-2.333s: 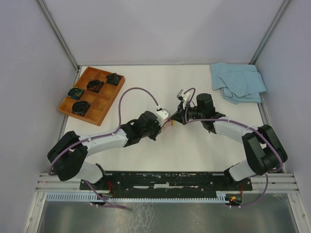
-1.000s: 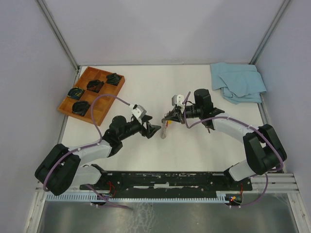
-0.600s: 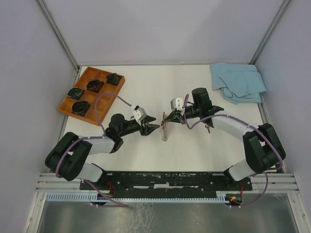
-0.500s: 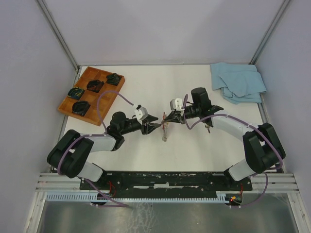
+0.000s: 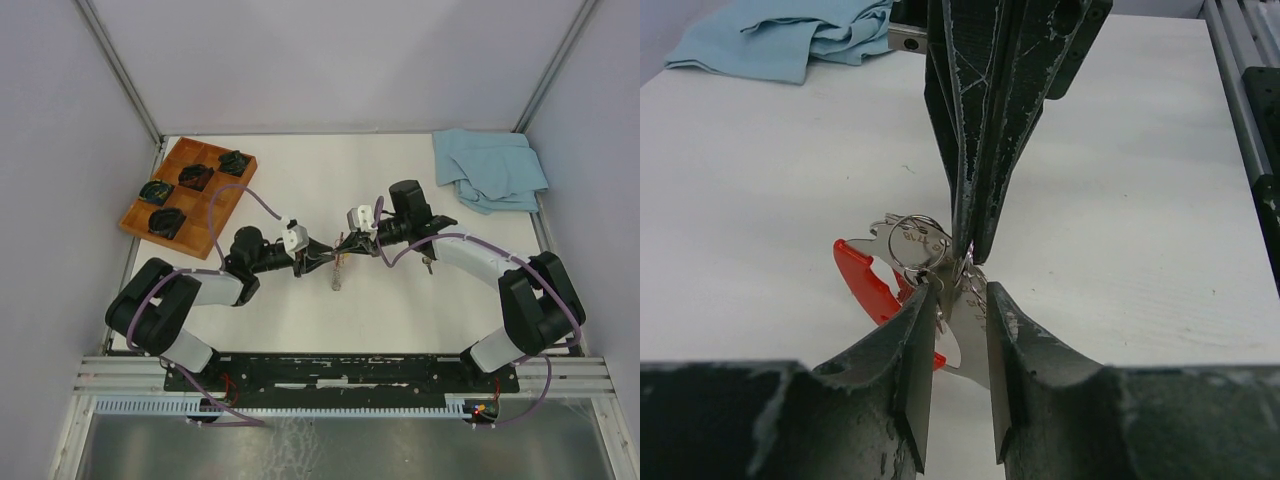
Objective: Put the keys on the keyring
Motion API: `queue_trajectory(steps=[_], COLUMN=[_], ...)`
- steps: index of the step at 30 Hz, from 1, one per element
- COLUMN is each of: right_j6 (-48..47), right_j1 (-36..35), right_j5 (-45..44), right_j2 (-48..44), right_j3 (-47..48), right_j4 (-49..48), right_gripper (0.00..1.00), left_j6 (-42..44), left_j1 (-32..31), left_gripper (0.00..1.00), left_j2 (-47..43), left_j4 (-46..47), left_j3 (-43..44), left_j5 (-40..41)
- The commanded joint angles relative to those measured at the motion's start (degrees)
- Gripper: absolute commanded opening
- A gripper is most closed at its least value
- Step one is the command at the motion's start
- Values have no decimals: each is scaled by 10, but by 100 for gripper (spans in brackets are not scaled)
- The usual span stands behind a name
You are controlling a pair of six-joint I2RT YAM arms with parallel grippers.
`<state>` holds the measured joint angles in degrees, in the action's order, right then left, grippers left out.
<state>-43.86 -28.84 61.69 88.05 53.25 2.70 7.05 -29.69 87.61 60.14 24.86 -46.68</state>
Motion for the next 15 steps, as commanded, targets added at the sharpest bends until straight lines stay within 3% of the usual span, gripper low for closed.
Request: queue_trajectory(steps=[1,7,15], right_j6=[-9,-11,-18], right_j1=[-5,-6,-7], right_j5=[23,19,-16], right_j2=[6,6,-6], right_j3=[24,25,25], right_j4=[12,18,58], right_gripper=[1,1,6], left_j6=[31,33,78], left_j1=[1,-2,-3], left_gripper=[32,26,3], left_j2=[5,5,-41], left_j4=[35,33,-72], left_j3=[25,31,38], left_j5=[-27,-36,-1])
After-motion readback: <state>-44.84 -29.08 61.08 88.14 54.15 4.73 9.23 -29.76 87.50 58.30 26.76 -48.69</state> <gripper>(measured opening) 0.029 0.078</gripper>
